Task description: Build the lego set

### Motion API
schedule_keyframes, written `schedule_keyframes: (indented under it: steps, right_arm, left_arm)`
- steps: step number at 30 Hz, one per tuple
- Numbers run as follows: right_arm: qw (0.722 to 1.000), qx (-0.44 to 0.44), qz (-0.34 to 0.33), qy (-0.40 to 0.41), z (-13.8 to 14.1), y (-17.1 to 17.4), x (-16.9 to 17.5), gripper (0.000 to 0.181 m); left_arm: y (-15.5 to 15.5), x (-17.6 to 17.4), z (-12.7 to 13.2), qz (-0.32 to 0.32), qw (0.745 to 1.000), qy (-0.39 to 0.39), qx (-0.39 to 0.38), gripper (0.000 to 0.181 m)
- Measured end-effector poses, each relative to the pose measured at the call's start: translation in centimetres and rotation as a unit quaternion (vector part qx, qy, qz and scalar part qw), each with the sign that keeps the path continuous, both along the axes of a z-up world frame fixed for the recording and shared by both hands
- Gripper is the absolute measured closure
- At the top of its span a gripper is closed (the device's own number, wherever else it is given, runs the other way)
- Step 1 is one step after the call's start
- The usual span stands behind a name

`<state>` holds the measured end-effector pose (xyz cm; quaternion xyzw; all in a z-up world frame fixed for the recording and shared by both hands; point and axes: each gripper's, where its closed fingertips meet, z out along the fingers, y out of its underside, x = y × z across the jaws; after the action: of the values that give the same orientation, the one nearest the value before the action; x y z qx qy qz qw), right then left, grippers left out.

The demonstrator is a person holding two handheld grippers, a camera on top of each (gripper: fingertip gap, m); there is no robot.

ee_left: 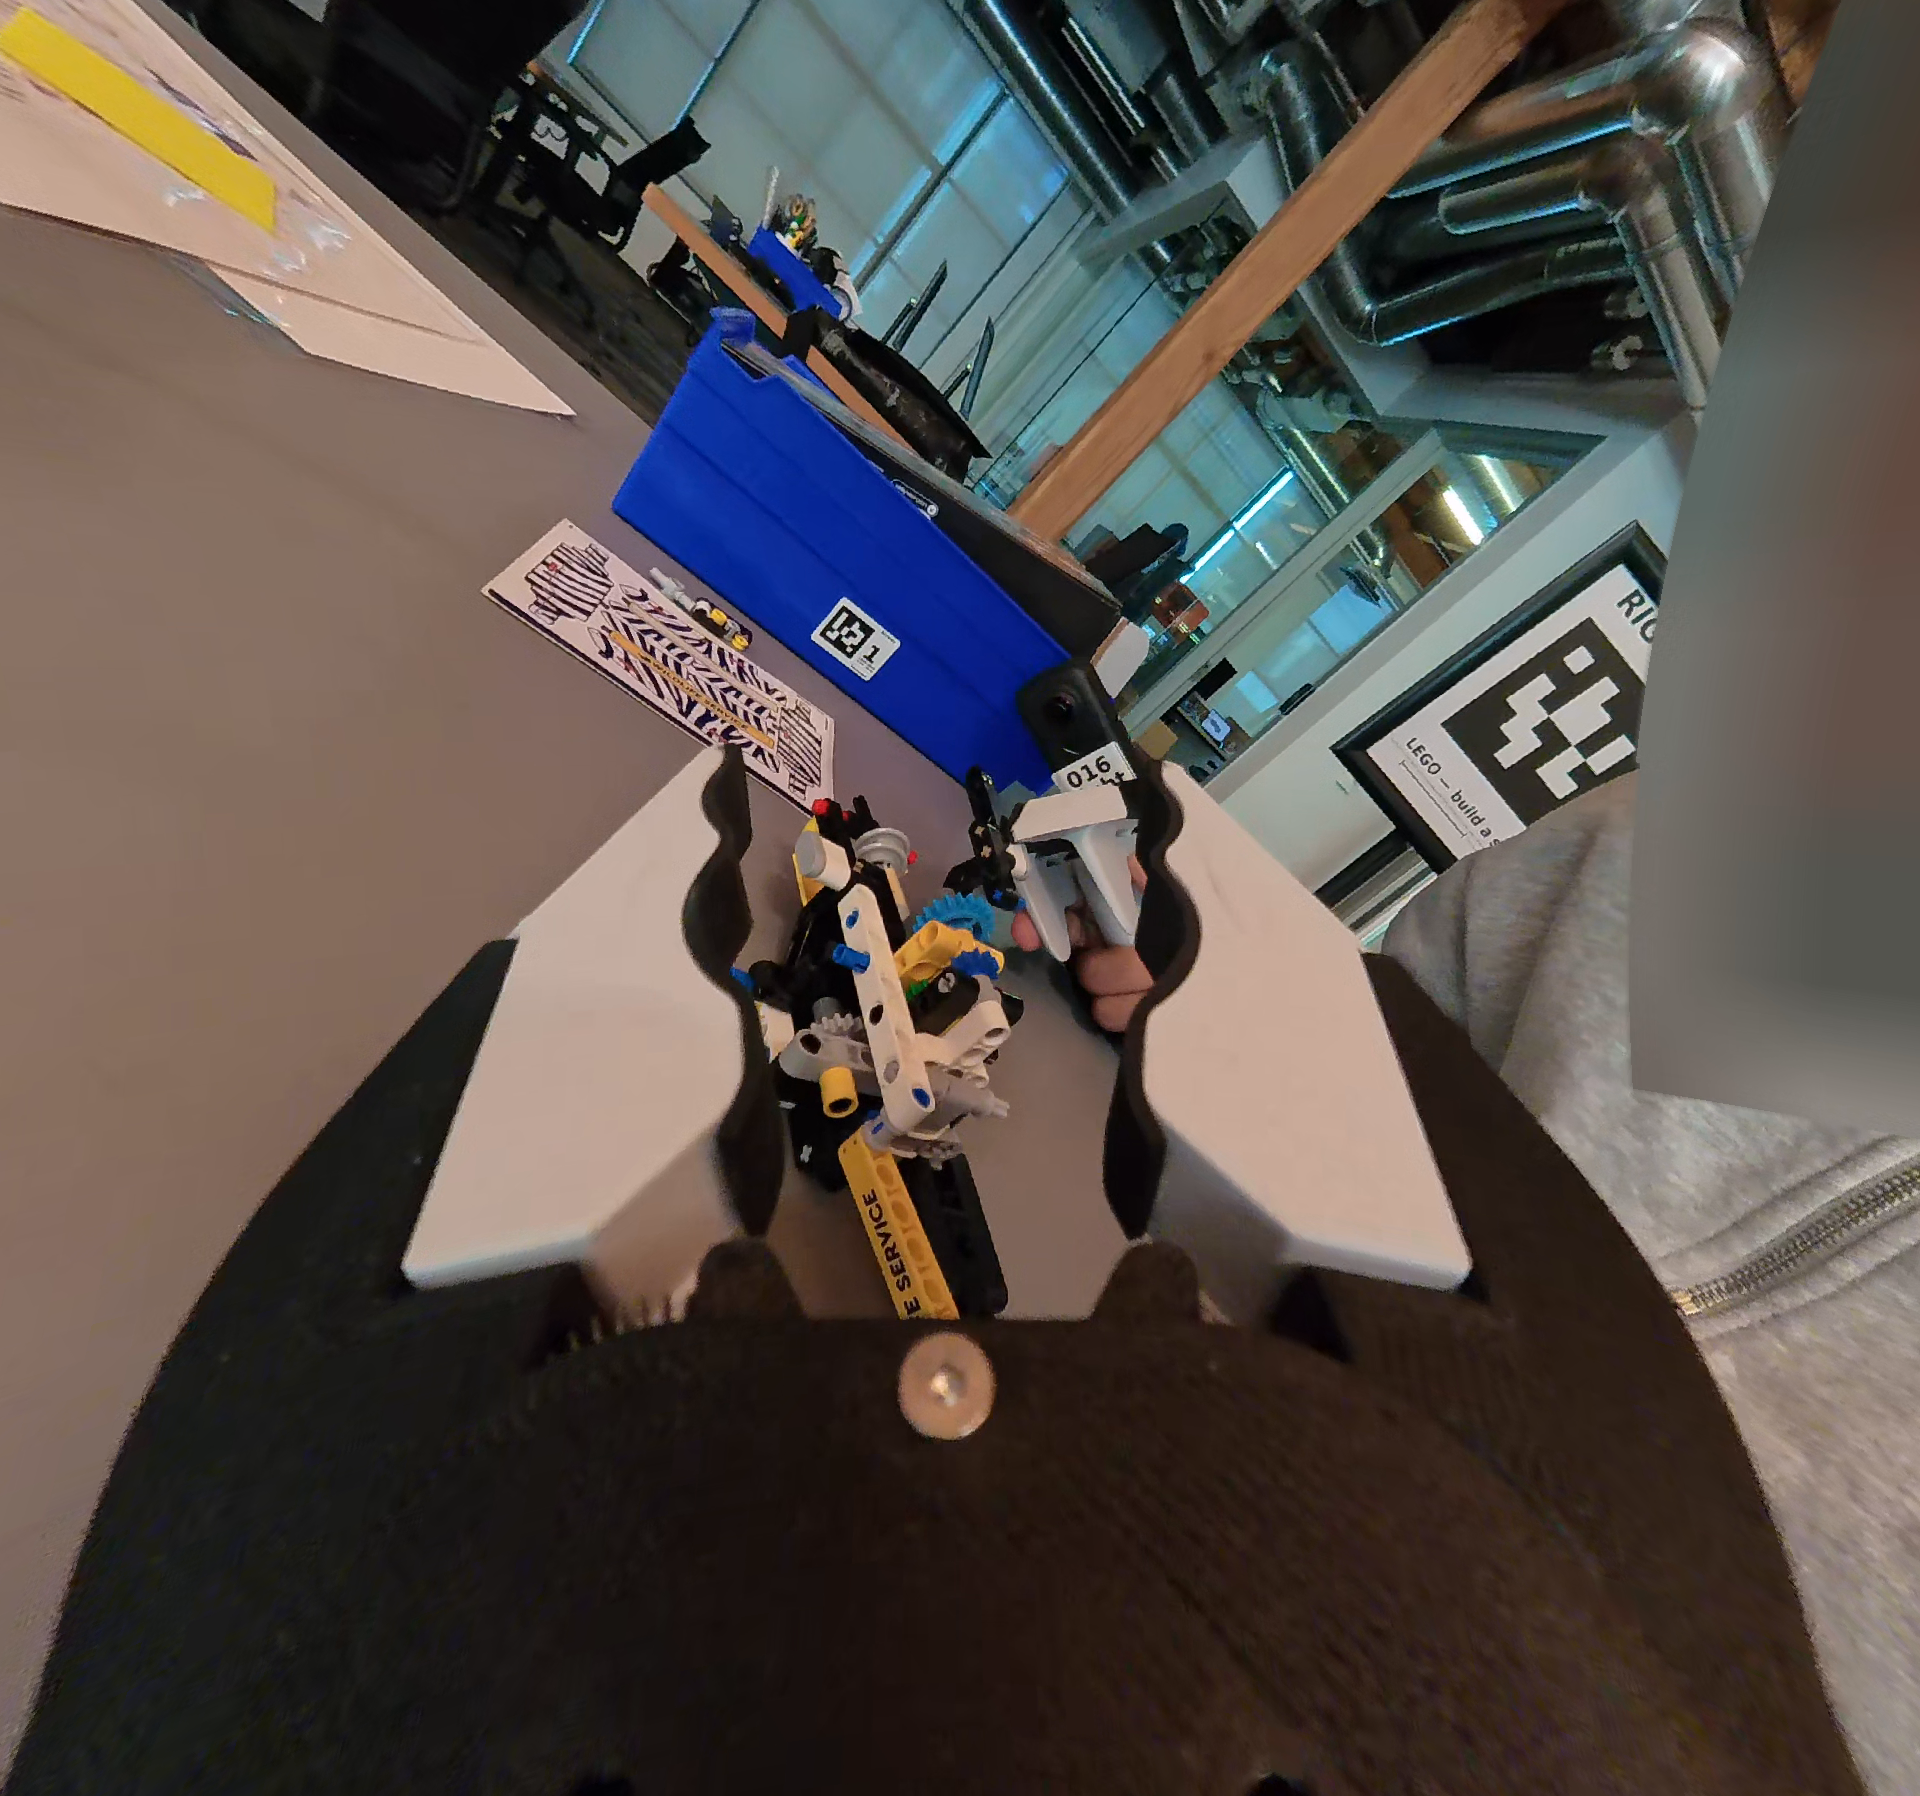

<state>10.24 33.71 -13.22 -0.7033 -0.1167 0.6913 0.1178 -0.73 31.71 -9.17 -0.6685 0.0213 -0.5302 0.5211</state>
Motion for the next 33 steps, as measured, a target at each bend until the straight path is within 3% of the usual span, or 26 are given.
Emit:
schedule_keyframes:
  steps: [33]
  right_arm:
    - [0.998,-0.040,-0.020,0.036,0.39,0.39,-0.09,0.177]
  left_arm:
    - [0.03,0.13,-0.17,-0.004,1.000,0.002,-0.006,0.108]
